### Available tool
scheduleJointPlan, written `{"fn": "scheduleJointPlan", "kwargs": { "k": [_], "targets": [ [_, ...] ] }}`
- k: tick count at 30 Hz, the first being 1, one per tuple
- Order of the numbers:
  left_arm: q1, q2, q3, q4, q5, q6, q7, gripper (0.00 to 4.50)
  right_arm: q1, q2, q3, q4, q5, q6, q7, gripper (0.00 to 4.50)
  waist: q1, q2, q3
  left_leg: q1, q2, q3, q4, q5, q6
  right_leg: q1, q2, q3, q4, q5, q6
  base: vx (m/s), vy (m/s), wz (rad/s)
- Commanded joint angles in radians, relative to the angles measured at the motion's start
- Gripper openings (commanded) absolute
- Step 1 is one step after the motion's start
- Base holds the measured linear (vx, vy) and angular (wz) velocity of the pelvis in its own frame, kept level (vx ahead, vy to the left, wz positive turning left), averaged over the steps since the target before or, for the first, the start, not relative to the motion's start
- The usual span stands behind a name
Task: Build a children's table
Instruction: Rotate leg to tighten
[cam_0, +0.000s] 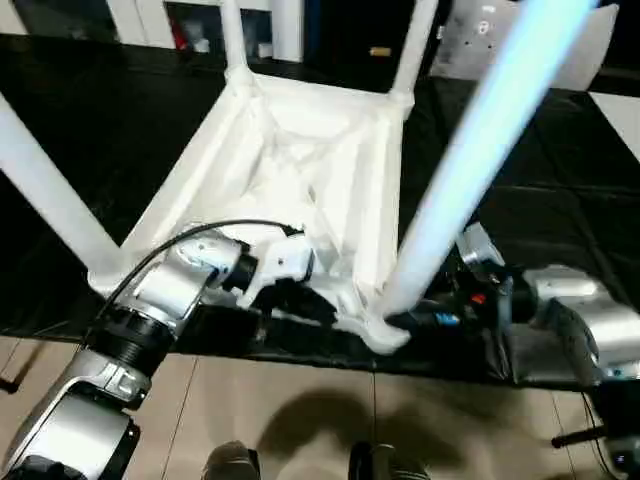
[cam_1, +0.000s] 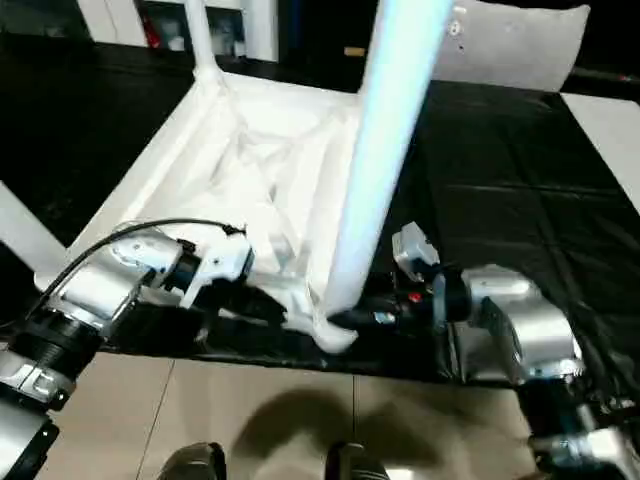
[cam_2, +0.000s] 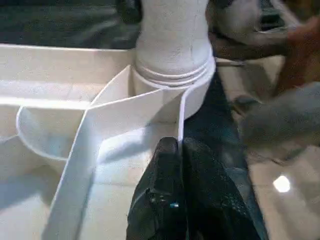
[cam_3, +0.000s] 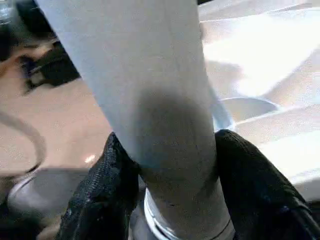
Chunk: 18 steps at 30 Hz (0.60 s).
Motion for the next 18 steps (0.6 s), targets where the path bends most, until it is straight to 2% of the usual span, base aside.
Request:
{"fn": "scheduleJointPlan", "kwargs": {
  "k": [1, 2, 3, 4, 5, 6, 7, 9, 10, 11, 12, 14, 15, 17, 18],
  "targets": [
    [0.015, -0.077, -0.012, -0.046, 0.000, 0.050, 0.107, 0.00, 0.009, 0.087, 0.038, -0.063, -0.010, 0.044, -0.126, 2.07, -0.006, 0.002, -0.064, 0.007, -0.004, 0.008, -0.077, -0.253, 0.013, 0.053, -0.048, 0.025, -0.093, -0.453, -0.155, 0.000, 0.000, 0.00],
    [0.015, -0.077, -0.012, -0.046, 0.000, 0.050, 0.107, 0.00, 0.009, 0.087, 0.038, -0.063, -0.010, 0.044, -0.126, 2.07, -0.014, -0.001, -0.061, 0.003, -0.005, 0.005, -0.080, -0.264, 0.007, 0.053, -0.048, 0.024, -0.095, -0.480, -0.138, 0.000, 0.000, 0.00],
    [0.028, -0.104, -0.007, -0.066, 0.011, 0.090, 0.165, 0.00, 0.017, 0.154, 0.023, -0.077, -0.056, 0.078, -0.267, 2.06, -0.026, -0.002, -0.059, -0.003, -0.007, 0.001, -0.083, -0.270, 0.000, 0.053, -0.048, 0.023, -0.097, -0.514, -0.121, 0.000, 0.000, 0.00],
    [0.028, -0.105, -0.007, -0.066, 0.011, 0.091, 0.167, 0.00, 0.018, 0.156, 0.023, -0.077, -0.057, 0.079, -0.270, 2.05, -0.029, -0.002, -0.059, -0.004, -0.009, 0.000, -0.084, -0.271, -0.004, 0.053, -0.048, 0.021, -0.100, -0.533, -0.110, 0.000, 0.000, 0.00],
    [0.033, -0.122, -0.004, -0.074, 0.017, 0.114, 0.197, 0.00, 0.020, 0.186, 0.018, -0.086, -0.080, 0.089, -0.336, 2.05, -0.040, -0.004, -0.061, -0.005, -0.011, -0.003, -0.084, -0.272, -0.005, 0.053, -0.049, 0.020, -0.102, -0.559, -0.094, 0.000, 0.000, 0.00],
    [0.032, -0.198, 0.008, -0.066, 0.040, 0.165, 0.317, 0.00, 0.003, 0.306, -0.023, -0.077, -0.161, 0.132, -0.586, 2.04, -0.047, -0.002, -0.060, -0.007, -0.012, -0.002, -0.083, -0.263, -0.006, 0.050, -0.048, 0.022, -0.103, -0.559, -0.088, 0.000, 0.000, 0.00],
    [0.032, -0.218, 0.012, -0.065, 0.045, 0.179, 0.347, 0.00, -0.001, 0.337, -0.032, -0.077, -0.179, 0.147, -0.656, 2.02, -0.054, -0.001, -0.059, -0.006, -0.014, -0.002, -0.082, -0.260, -0.018, 0.043, -0.045, 0.021, -0.106, -0.572, -0.081, 0.000, 0.000, 0.00],
    [0.028, -0.246, 0.019, -0.058, 0.048, 0.194, 0.385, 0.00, -0.007, 0.369, -0.043, -0.070, -0.200, 0.155, -0.728, 1.99, -0.062, -0.005, -0.061, -0.005, -0.019, -0.005, -0.082, -0.268, -0.018, 0.044, -0.046, 0.019, -0.111, -0.611, -0.060, 0.000, 0.000, 0.00],
    [0.017, -0.295, 0.029, -0.041, 0.061, 0.217, 0.470, 0.00, -0.018, 0.425, -0.051, -0.055, -0.237, 0.146, -0.864, 1.99, -0.065, 0.000, -0.062, -0.001, -0.018, -0.004, -0.082, -0.271, -0.009, 0.039, -0.044, 0.022, -0.115, -0.596, -0.056, 0.000, 0.000, 0.00],
    [0.017, -0.295, 0.029, -0.041, 0.061, 0.217, 0.470, 0.00, -0.018, 0.425, -0.051, -0.055, -0.237, 0.146, -0.864, 1.99, -0.066, 0.000, -0.062, 0.000, -0.018, -0.002, -0.081, -0.269, -0.005, 0.037, -0.043, 0.024, -0.116, -0.579, -0.059, 0.000, 0.000, 0.00],
    [0.009, -0.317, 0.032, -0.026, 0.071, 0.217, 0.511, 0.00, -0.025, 0.458, -0.059, -0.039, -0.245, 0.131, -0.919, 1.99, -0.066, 0.004, -0.067, -0.001, -0.017, -0.003, -0.083, -0.255, 0.000, 0.043, -0.041, 0.023, -0.110, -0.519, -0.071, 0.000, 0.000, 0.00],
    [0.001, -0.351, 0.041, -0.009, 0.079, 0.216, 0.560, 0.00, -0.036, 0.494, -0.048, -0.026, -0.267, 0.103, -0.957, 1.99, -0.069, 0.004, -0.068, -0.002, -0.015, 0.001, -0.085, -0.234, 0.002, 0.043, -0.036, 0.023, -0.105, -0.414, -0.097, 0.000, 0.000, 0.00],
    [0.000, -0.365, 0.046, -0.012, 0.088, 0.218, 0.572, 0.00, -0.039, 0.497, -0.026, -0.034, -0.309, 0.080, -0.964, 2.53, -0.068, 0.007, -0.071, -0.002, -0.015, 0.001, -0.085, -0.228, 0.004, 0.047, -0.035, 0.024, -0.100, -0.370, -0.110, 0.000, 0.000, 0.00],
    [0.001, -0.357, 0.044, -0.017, 0.093, 0.212, 0.562, 0.00, -0.036, 0.495, -0.027, -0.043, -0.313, 0.073, -0.958, 2.65, -0.066, 0.008, -0.074, -0.002, -0.016, 0.004, -0.082, -0.206, 0.016, 0.052, -0.035, 0.028, -0.095, -0.288, -0.135, 0.000, 0.000, 0.00],
    [0.002, -0.345, 0.040, -0.019, 0.097, 0.203, 0.552, 0.00, -0.031, 0.491, -0.034, -0.053, -0.305, 0.069, -0.953, 2.65, -0.066, 0.010, -0.078, -0.006, -0.017, 0.004, -0.082, -0.175, 0.022, 0.060, -0.035, 0.027, -0.088, -0.225, -0.151, 0.000, 0.000, 0.00]
  ]
}}
